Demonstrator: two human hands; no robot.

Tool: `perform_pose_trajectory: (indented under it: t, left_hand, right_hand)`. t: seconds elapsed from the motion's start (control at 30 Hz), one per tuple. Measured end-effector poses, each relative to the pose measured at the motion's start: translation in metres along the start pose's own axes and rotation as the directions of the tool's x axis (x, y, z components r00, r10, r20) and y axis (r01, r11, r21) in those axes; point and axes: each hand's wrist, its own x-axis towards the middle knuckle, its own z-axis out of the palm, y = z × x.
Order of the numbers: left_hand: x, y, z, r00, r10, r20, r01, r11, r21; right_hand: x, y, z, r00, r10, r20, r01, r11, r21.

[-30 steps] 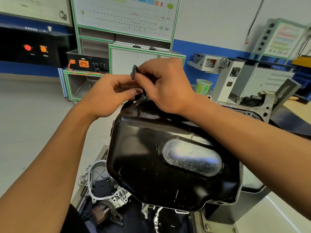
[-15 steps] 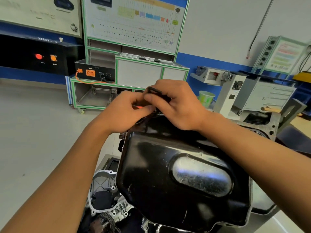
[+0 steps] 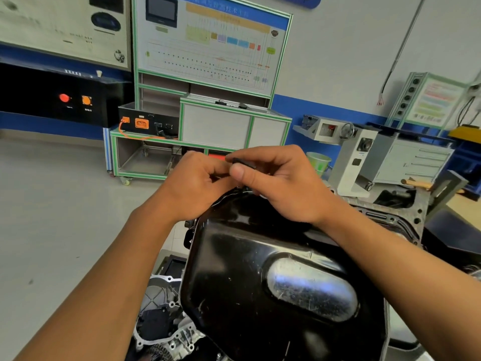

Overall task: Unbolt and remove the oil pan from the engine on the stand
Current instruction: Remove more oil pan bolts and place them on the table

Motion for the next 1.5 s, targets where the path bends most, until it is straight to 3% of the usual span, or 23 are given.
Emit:
perform_pose_trajectory:
  t: [0.17, 0.23, 0.33, 0.43, 0.5, 0.57, 0.7, 0.8, 0.9, 1.0, 1.1, 1.23, 1.5]
  left_hand:
    - [0.001, 0.000, 0.001, 1.000, -0.018, 0.013, 0.017, 1.000, 0.026]
    - [0.001, -0.002, 0.003, 0.999, -0.043, 0.011, 0.043, 0.999, 0.026]
    - [0.001, -0.005, 0.004, 0.998, -0.058, 0.000, 0.058, 0.997, -0.044]
    - [0.001, -0.012, 0.003, 0.998, -0.065, 0.024, 0.067, 0.995, -0.079]
    - [0.002, -0.013, 0.005, 0.997, -0.073, 0.036, 0.076, 0.994, -0.081]
    - [0.003, -0.012, 0.006, 0.998, -0.068, -0.004, 0.068, 0.996, -0.056]
    - [0.004, -0.009, 0.004, 0.999, -0.019, -0.038, 0.018, 0.999, -0.044]
    - [0.004, -0.005, 0.005, 1.000, -0.029, 0.011, 0.029, 0.998, -0.054]
    - [0.005, -0.004, 0.008, 1.000, -0.022, -0.020, 0.018, 0.979, -0.205]
    - [0.006, -0.005, 0.007, 0.998, -0.025, -0.059, 0.004, 0.945, -0.326]
    - [0.005, -0.006, 0.006, 0.998, 0.002, -0.057, -0.019, 0.955, -0.295]
    - [0.000, -0.005, 0.007, 0.999, -0.002, -0.046, -0.005, 0.988, -0.157]
    - [0.001, -0.006, 0.008, 0.994, -0.102, 0.029, 0.105, 0.983, -0.153]
  right_hand:
    - [0.015, -0.012, -0.003, 0.922, 0.329, 0.205, -0.363, 0.918, 0.158]
    - [0.025, -0.022, 0.000, 0.860, 0.436, 0.266, -0.471, 0.878, 0.082]
    - [0.044, -0.042, 0.006, 0.764, 0.606, 0.222, -0.579, 0.795, -0.179]
    - [0.049, -0.055, 0.014, 0.765, 0.633, 0.116, -0.539, 0.729, -0.421]
    - [0.042, -0.058, 0.018, 0.846, 0.528, 0.076, -0.392, 0.712, -0.583]
    - [0.034, -0.057, 0.018, 0.933, 0.358, 0.047, -0.250, 0.733, -0.633]
    - [0.016, -0.047, 0.004, 0.984, 0.159, 0.086, -0.099, 0.870, -0.483]
    - [0.009, -0.030, -0.009, 0.964, 0.227, 0.135, -0.207, 0.967, -0.150]
    - [0.019, -0.022, -0.012, 0.913, 0.368, 0.178, -0.399, 0.898, 0.184]
    - [0.033, -0.024, -0.009, 0.839, 0.485, 0.248, -0.543, 0.777, 0.318]
    - [0.043, -0.025, -0.009, 0.762, 0.568, 0.312, -0.641, 0.727, 0.244]
    - [0.046, -0.031, -0.006, 0.703, 0.656, 0.273, -0.671, 0.740, -0.050]
    - [0.034, -0.037, 0.001, 0.764, 0.638, 0.098, -0.637, 0.770, -0.041]
